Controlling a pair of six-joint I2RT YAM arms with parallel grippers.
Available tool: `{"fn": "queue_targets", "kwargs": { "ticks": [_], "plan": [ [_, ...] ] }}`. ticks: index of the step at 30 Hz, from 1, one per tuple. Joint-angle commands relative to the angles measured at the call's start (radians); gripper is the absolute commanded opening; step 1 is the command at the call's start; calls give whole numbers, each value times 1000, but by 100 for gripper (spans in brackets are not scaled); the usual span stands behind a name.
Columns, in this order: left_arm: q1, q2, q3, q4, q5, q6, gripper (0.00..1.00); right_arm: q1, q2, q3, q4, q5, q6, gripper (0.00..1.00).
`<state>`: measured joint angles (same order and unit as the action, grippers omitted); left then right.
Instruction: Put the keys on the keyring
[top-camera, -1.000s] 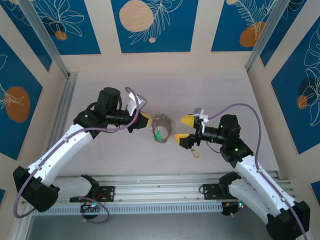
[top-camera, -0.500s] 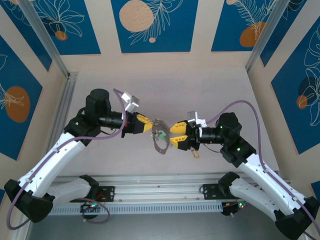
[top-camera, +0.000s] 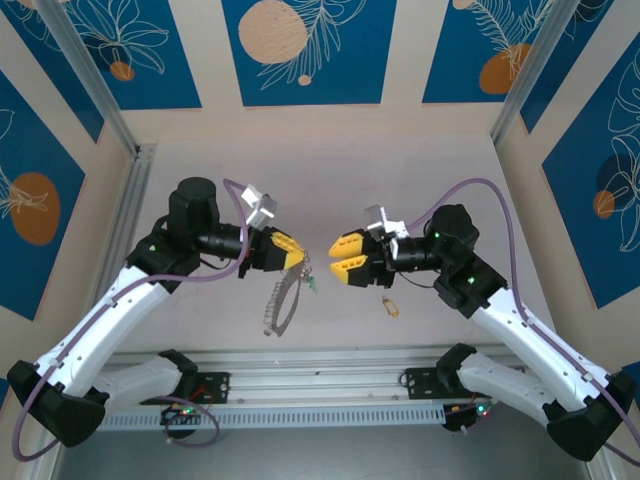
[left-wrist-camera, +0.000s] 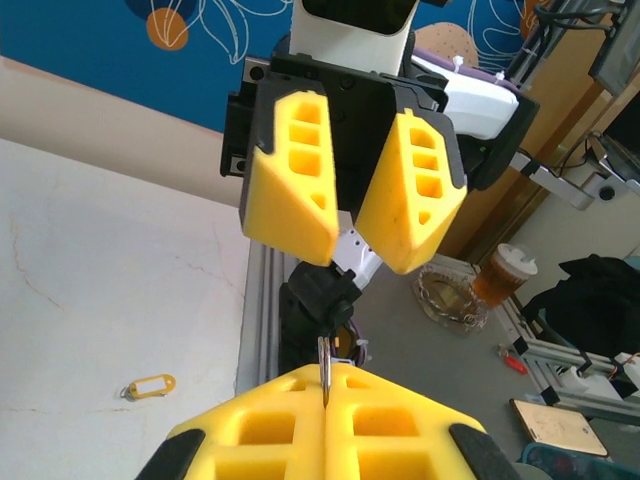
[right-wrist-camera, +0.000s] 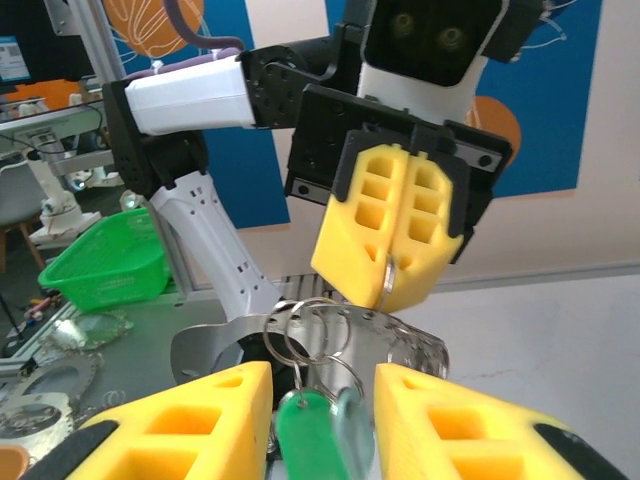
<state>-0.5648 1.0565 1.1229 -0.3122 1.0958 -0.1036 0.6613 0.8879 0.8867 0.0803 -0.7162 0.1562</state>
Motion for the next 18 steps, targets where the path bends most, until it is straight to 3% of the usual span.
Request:
{"fn": "queue_targets", "kwargs": {
  "ticks": [1,18],
  "plan": [
    [6,3,43,-20,44,54,0,35,22,52,-45,-19,-38,31],
    [1,34,78,-111,57,157,0,89,174,149,-80,-26,-80,15]
  ]
}}
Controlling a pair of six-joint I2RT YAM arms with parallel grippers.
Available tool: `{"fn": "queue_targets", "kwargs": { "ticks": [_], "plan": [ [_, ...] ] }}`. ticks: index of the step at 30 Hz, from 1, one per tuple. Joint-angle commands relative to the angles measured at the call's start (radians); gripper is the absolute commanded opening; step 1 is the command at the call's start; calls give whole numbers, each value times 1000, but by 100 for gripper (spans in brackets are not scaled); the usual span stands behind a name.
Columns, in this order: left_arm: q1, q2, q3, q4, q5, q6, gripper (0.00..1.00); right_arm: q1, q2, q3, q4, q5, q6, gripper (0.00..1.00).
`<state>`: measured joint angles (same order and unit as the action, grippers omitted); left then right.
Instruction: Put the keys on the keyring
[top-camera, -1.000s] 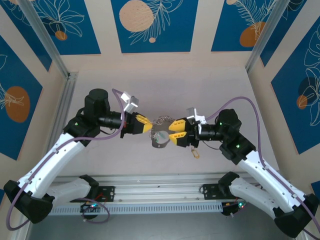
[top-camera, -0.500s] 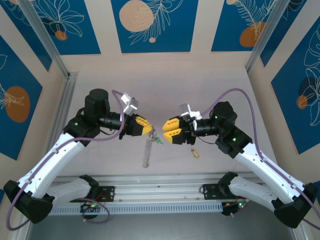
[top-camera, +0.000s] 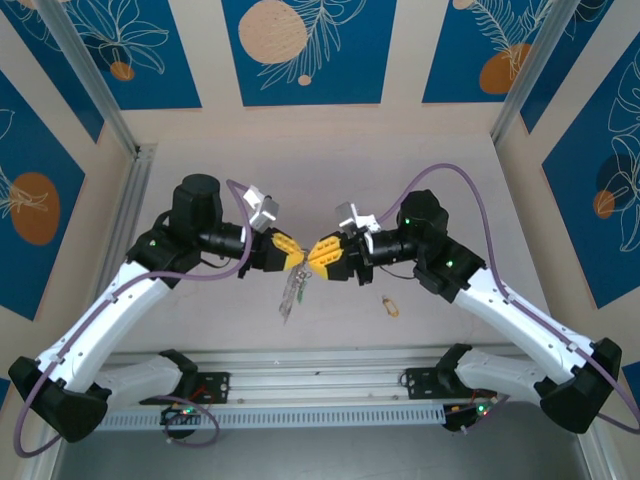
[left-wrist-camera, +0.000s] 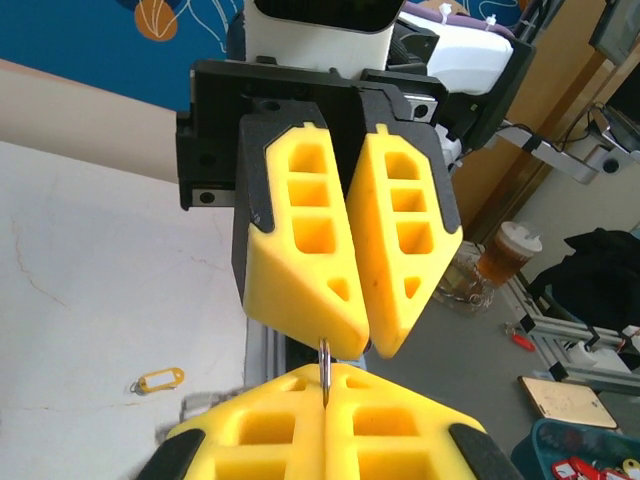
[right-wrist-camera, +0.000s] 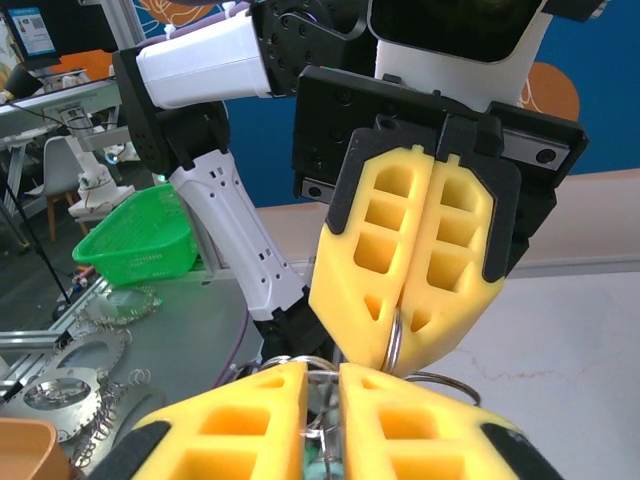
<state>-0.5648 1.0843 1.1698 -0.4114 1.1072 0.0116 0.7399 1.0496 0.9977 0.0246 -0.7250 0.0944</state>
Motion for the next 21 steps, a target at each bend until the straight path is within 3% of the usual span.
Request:
{"fn": "queue_targets", "kwargs": {
  "ticks": [1,7,21],
  "plan": [
    [1,6,33,-20,43,47,0,12,18,39,-25,-20,-19,13],
    [1,11,39,-37,35,63,0,22,45,62,-34,-24,-33,0],
    [1,-2,58,-80,-6,76,0,20,-12,30,-62,-4,-93,0]
  ]
}}
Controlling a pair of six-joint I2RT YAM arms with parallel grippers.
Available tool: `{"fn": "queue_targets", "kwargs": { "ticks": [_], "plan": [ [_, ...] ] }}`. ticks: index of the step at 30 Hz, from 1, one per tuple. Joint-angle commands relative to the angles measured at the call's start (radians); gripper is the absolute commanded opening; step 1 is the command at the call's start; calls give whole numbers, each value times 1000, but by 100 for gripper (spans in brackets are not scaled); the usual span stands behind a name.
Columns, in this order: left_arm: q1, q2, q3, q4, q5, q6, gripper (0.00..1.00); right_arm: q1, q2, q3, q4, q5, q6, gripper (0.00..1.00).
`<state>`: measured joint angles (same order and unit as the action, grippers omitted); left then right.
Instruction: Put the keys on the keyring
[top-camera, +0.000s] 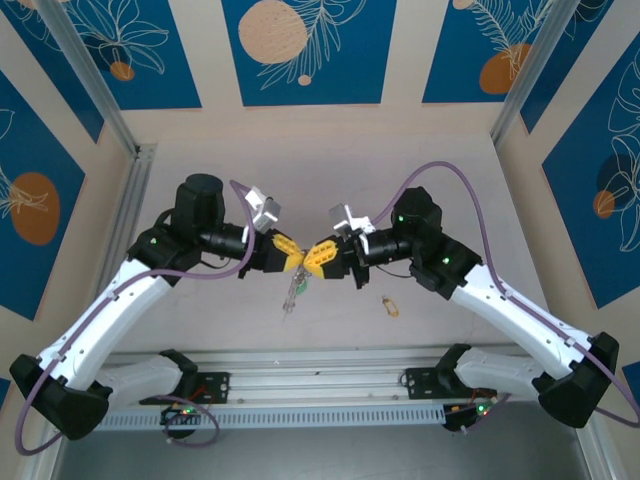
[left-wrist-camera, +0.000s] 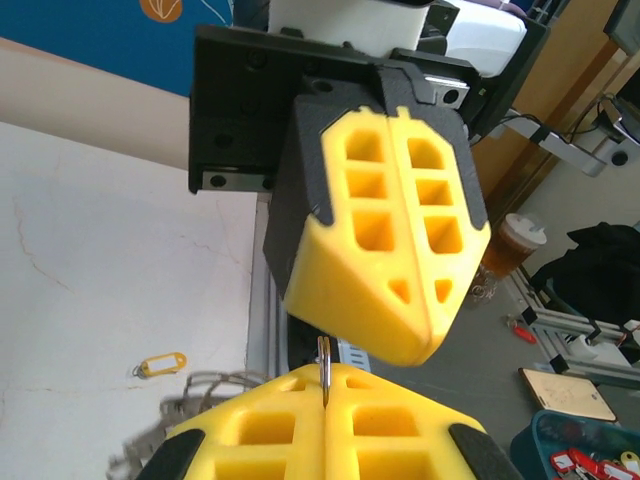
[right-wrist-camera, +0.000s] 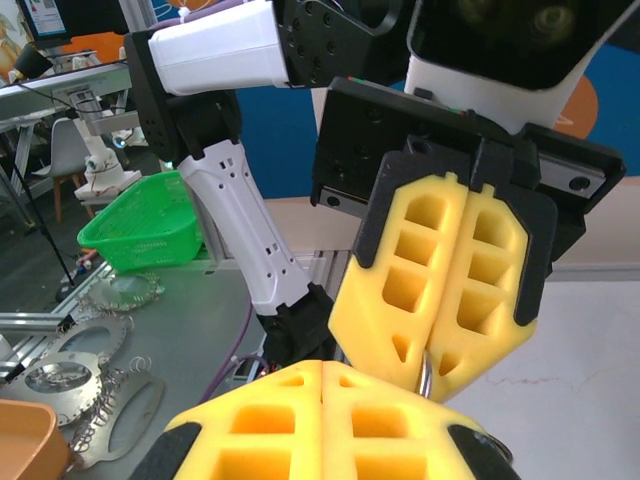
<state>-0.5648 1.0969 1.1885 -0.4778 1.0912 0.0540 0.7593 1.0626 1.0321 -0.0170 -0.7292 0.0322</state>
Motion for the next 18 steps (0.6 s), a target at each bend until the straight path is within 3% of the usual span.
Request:
{"fn": "queue_targets", "kwargs": {
  "ticks": [1,6,8,9,12,17,18],
  "plan": [
    [1,-14,40,-14,13,32,0,-3,-23,-3,-18,-6,-29,0],
    [1,-15,45,-20,17,35,0,-18,13,43,-78,-4,-24,0],
    [0,-15,51,-28,18,42,0,-21,18,55,-109,-5,-36,21],
    [2,-14,53,-32,18,46,0,-20,13,50,-109,7,-37,27],
    [1,-14,48,-30,16,48,0,-20,-9,29,-102,32,-44,32],
    [2,-11,49,-35,14,53,0,-22,-86,-49,-54,78,-94,58],
    [1,-10,50,-36,16,55,0,-24,-91,-56,-52,85,-97,60]
  ]
}}
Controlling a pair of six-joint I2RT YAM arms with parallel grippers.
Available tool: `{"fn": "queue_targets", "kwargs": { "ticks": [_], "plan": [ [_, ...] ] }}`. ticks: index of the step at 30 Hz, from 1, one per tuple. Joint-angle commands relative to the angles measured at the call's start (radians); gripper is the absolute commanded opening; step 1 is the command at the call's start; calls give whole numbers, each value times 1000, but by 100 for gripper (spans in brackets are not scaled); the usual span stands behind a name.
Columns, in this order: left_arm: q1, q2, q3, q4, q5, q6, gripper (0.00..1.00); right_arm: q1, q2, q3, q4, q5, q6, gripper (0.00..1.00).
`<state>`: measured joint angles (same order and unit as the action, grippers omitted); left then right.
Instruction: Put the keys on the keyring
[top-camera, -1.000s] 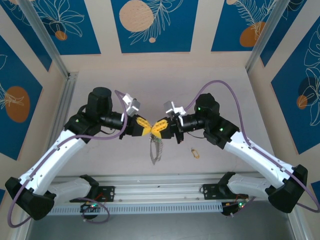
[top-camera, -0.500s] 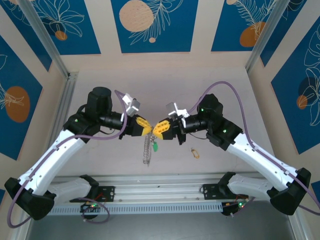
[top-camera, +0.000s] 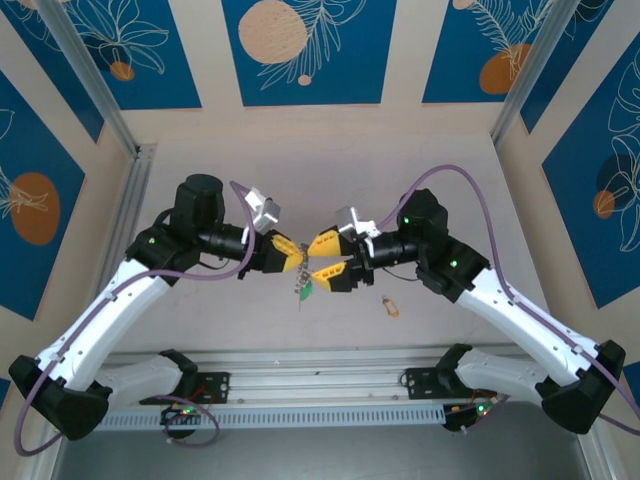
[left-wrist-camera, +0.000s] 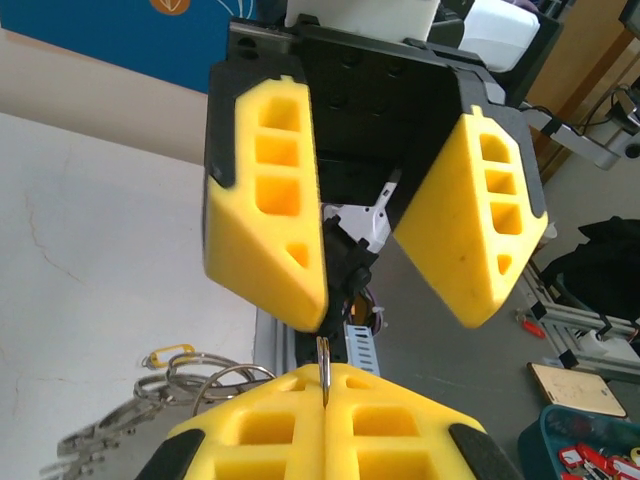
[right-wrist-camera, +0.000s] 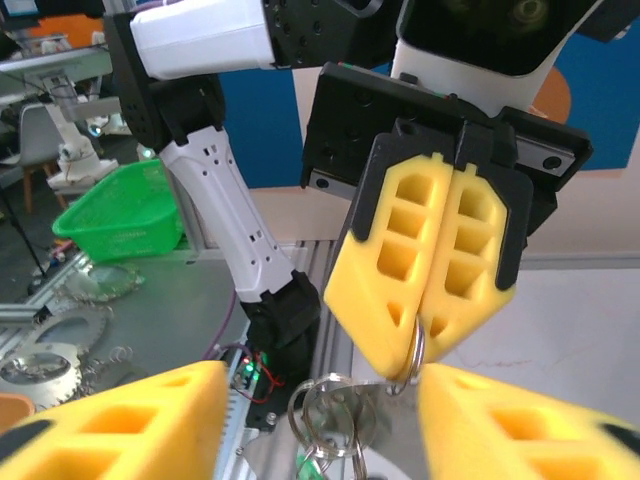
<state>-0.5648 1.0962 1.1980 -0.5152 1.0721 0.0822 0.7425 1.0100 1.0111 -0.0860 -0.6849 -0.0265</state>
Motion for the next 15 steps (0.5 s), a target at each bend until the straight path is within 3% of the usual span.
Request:
{"fn": "queue_targets", "kwargs": {
  "ticks": [1,10,15],
  "plan": [
    [2,-8,43,-3,35,31,0,-13,-35,-33,14,42,-35,60],
    [0,-7,52,-32,47,60,0,-29,40,10,43,21,22,54],
    [0,-7,56,-43,39,72,0,-24,76,41,51,-25,30,45]
  ]
}}
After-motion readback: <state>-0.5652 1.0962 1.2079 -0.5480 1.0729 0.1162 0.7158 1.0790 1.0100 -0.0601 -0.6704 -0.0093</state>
